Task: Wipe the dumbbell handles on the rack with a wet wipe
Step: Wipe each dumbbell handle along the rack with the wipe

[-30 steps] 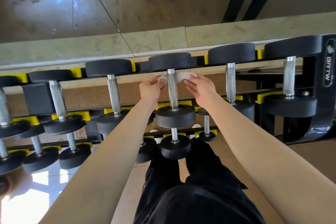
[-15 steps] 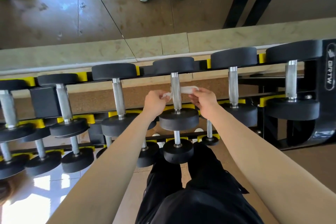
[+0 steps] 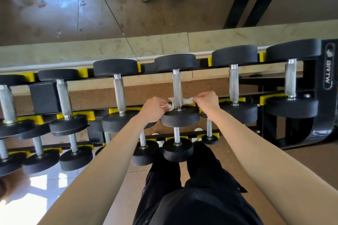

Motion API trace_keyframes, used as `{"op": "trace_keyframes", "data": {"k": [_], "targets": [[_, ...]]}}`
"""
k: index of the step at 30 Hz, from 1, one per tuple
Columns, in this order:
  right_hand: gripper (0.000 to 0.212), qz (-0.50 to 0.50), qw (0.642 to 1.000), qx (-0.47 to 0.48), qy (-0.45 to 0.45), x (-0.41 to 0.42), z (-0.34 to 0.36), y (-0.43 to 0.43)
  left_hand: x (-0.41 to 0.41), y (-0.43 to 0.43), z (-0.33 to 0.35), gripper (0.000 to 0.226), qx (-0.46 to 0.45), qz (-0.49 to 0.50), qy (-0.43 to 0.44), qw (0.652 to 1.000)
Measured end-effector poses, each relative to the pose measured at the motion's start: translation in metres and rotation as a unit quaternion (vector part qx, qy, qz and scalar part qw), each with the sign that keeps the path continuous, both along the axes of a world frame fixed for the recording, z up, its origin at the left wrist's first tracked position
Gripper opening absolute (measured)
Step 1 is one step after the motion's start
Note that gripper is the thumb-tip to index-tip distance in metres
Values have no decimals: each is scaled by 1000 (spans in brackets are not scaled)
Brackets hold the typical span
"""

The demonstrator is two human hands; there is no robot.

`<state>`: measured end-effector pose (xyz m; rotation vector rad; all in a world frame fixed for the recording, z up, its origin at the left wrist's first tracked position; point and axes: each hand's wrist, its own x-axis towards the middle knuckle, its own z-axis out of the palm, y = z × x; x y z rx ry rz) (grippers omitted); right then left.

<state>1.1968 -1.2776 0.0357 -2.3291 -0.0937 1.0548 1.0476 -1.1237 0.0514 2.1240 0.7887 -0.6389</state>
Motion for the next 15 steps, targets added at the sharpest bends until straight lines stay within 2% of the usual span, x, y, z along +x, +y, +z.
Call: {"op": "trace_keyframes", "data": {"k": [2,4,6,10,13,15], "targets": [[10,97,995,-12,-5,-11,-2,6,-6,15,6,30,-24,-28,9,999],[12,149,989,-21,4,-14,0,8,-10,28,7,30,-41,-39,26,998],[15,153,988,-26,23,-4,3,4,-6,28,3,28,-25,-41,28,998],[33,90,996,-17,9,22,15,-13,12,-2,-5,19,1,-4,27,1000],[26,93,996,4,0,20,18,-9,16,-6,-4,24,-32,37,30,998],[10,128,991,18,28,11,16,3,11,2,-2,29,-105,133,16,985]]}}
